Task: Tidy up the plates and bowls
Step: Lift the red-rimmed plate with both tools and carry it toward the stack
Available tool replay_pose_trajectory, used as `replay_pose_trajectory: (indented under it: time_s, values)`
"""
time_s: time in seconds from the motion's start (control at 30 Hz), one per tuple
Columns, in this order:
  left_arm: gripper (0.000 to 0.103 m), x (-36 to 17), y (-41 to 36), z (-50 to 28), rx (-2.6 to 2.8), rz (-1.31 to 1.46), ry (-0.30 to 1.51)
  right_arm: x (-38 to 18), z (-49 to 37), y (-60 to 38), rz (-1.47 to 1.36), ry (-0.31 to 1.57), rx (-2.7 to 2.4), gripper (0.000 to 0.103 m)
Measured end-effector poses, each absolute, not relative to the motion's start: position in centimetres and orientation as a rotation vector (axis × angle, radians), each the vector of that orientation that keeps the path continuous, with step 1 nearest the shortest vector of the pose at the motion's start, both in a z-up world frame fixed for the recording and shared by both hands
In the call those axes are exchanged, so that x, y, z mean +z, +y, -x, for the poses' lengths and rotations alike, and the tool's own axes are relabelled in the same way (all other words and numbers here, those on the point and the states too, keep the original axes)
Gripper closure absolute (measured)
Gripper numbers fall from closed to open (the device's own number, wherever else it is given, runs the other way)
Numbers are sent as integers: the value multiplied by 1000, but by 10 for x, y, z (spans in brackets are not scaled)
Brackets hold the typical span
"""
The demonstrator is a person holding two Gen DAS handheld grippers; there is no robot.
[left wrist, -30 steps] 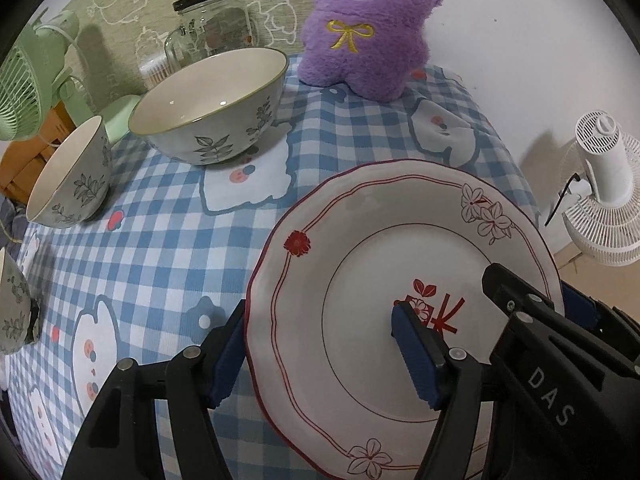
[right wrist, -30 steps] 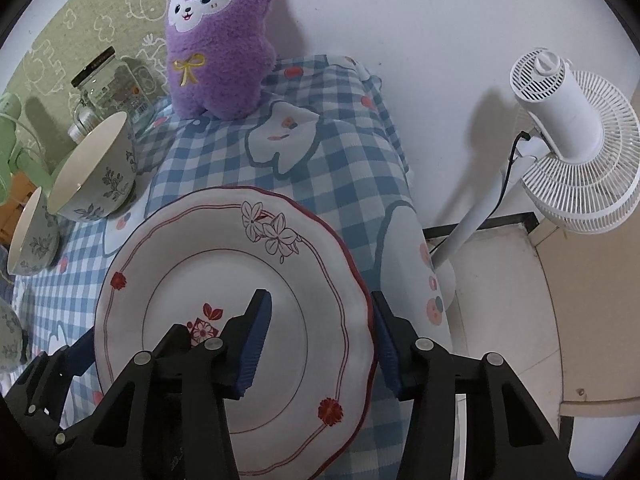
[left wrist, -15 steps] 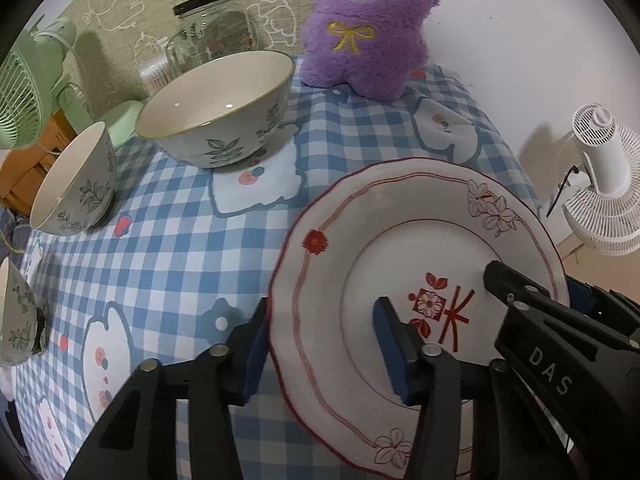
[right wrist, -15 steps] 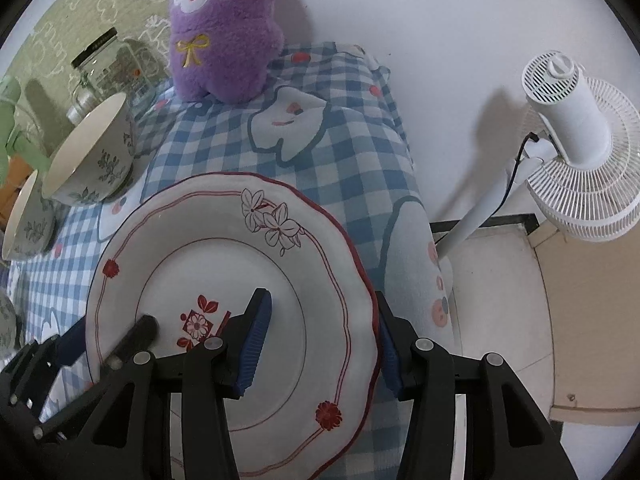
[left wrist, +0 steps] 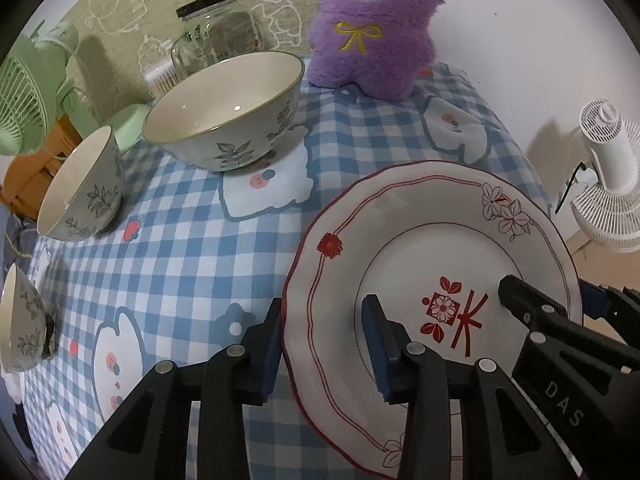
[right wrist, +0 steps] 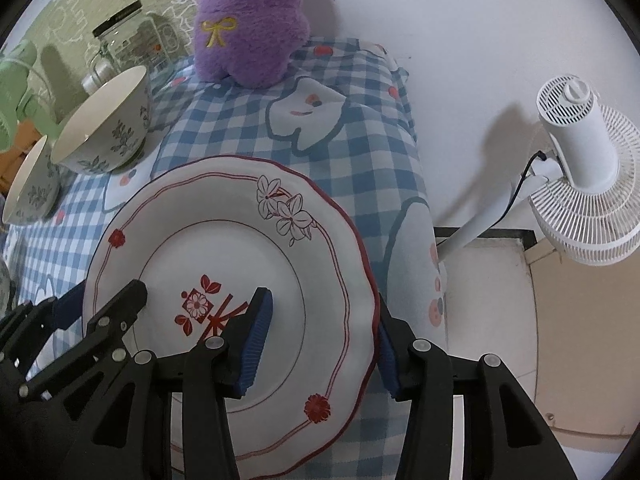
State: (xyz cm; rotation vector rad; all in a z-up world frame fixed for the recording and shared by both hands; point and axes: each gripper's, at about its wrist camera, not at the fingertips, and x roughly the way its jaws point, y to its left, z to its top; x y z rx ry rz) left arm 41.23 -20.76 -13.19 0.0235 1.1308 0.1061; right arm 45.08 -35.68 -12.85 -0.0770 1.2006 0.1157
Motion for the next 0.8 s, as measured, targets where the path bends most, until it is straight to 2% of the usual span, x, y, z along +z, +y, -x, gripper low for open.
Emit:
replay_pose_trajectory:
  time_s: [0.8]
  values:
    - [66,-122,-188,-388,99,-56,1130,-118,-430,-336,83,1216,132,56]
